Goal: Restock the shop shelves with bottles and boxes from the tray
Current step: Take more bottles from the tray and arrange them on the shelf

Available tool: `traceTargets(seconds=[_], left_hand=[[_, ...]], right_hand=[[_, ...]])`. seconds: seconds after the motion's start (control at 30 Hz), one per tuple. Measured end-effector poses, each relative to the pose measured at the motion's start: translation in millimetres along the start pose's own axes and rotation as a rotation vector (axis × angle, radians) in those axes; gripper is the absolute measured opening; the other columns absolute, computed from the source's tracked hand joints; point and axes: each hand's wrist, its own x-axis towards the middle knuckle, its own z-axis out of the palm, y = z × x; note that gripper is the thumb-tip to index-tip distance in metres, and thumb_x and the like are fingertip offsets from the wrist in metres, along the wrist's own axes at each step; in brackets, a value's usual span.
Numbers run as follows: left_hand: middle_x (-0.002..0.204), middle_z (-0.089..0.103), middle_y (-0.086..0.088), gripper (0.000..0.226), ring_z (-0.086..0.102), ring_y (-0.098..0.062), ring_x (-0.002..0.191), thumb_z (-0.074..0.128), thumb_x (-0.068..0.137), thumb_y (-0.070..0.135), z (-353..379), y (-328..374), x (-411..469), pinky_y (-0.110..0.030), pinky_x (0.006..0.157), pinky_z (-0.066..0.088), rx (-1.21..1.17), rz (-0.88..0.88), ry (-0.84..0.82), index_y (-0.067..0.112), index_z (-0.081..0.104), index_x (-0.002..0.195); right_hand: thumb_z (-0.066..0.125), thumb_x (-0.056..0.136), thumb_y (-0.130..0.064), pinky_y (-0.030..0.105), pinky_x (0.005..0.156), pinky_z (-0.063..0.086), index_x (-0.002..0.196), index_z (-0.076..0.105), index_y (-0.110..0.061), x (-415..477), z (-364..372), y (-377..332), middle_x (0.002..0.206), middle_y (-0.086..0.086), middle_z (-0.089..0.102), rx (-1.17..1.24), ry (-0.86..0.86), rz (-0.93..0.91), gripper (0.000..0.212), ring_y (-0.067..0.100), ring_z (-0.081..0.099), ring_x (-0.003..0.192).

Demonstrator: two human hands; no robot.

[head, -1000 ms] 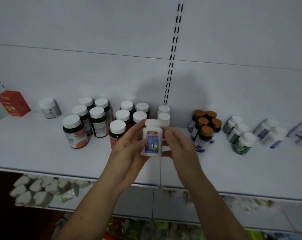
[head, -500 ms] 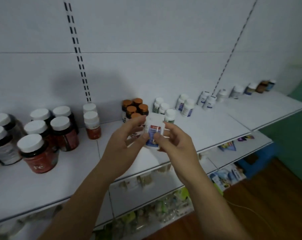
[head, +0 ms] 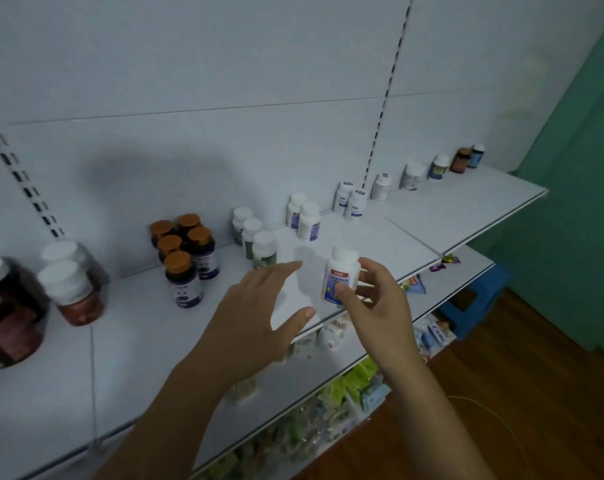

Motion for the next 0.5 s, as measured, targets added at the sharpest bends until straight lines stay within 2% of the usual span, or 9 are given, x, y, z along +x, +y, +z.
traceTargets(seconds=[0.2,0.37,0.43,0.5], left_hand=[[0.154,0.046,0.019,0.068,0.044,-0.007,0.139,0.051,0.097,0.068,53,20,57,-0.025,0.106,0.035,0.089,-0.001,-0.007,0.041,0.034,0.157],[0.156,0.044,0.017,0.069,0.042,-0.009,0.141,0.045,0.096,0.072,89,37,102,-0.039,0.114,0.04,0.087,-0.012,-0.035,0.042,0.032,0.157],[0.156,0.044,0.018,0.071,0.042,-0.009,0.139,0.042,0.094,0.073,100,39,114,-0.037,0.112,0.037,0.093,-0.017,-0.042,0.041,0.033,0.157],[0.155,0.045,0.018,0.07,0.043,-0.009,0.138,0.045,0.095,0.072,109,35,122,-0.035,0.11,0.037,0.094,-0.031,-0.038,0.04,0.034,0.156]], right_hand=[[0.075,0.096,-0.021,0.014,0.074,0.055,0.133,0.059,-0.029,54,-59,41,0.12,-0.01,0.069,-0.012,0.016,0.003,0.041,-0.002,0.068,0.095],[0.075,0.096,-0.021,0.018,0.078,0.058,0.133,0.059,-0.028,97,-88,66,0.119,-0.011,0.069,-0.019,0.03,0.016,0.041,-0.001,0.069,0.096],[0.076,0.095,-0.02,0.015,0.077,0.057,0.132,0.059,-0.028,112,-90,74,0.117,-0.013,0.068,-0.029,0.022,0.021,0.041,-0.005,0.067,0.096],[0.077,0.095,-0.019,0.018,0.08,0.057,0.13,0.059,-0.03,125,-86,81,0.116,-0.014,0.069,-0.029,-0.001,0.02,0.041,-0.003,0.068,0.098]])
